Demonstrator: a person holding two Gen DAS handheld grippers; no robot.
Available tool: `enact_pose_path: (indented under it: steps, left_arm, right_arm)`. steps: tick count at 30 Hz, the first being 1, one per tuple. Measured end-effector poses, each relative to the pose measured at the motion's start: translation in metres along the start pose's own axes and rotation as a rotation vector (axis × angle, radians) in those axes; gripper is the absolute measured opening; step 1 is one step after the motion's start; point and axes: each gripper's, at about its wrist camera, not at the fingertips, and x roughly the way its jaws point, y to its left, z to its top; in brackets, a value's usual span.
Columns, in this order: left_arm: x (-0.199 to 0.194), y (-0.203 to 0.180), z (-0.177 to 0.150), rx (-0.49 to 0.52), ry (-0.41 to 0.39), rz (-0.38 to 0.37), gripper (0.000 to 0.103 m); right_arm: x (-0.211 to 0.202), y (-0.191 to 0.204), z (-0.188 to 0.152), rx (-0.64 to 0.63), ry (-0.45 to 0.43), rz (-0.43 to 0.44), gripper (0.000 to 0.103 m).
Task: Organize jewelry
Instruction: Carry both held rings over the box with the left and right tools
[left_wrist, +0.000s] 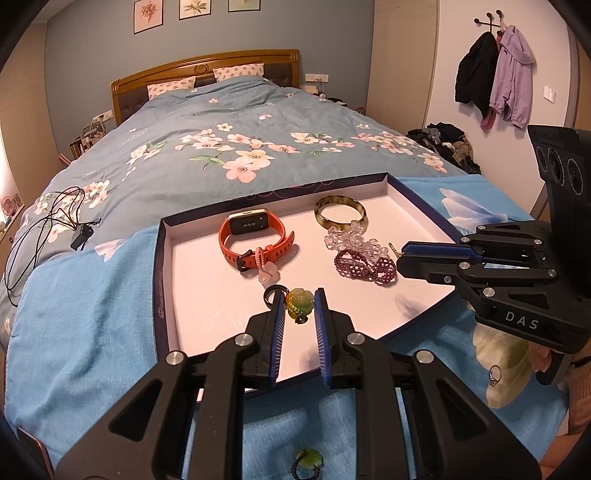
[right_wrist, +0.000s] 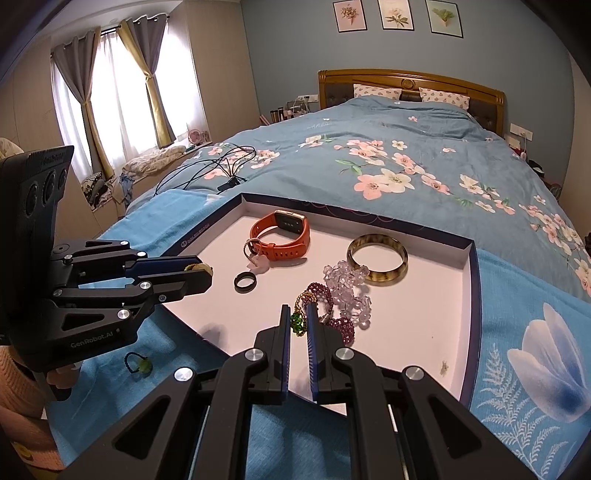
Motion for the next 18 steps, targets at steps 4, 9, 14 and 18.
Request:
enact_pose_path:
  steps: [4,9,14,18]
  left_arm:
    - [0.0,0.0,0.0,-0.002,0.0,-0.001,0.016]
    - [0.005,0.001,0.001,-0.003,0.005,0.0,0.016]
    - [0.008,0.003,0.002,-0.006,0.01,0.0,0.016]
    - [0.012,0.004,0.002,-0.01,0.016,0.0,0.016]
  right_arm:
    - [0.003,0.0,0.001,-0.002,0.005,-0.002,0.007]
    - [0.005,0.0,0.001,-0.004,0.011,-0.002,0.007]
    - [0.01,-0.001,0.0,-0.004,0.022,-0.005,0.007]
    - [0.013,-0.002,-0.001,-0.006,0.031,-0.007,0.007]
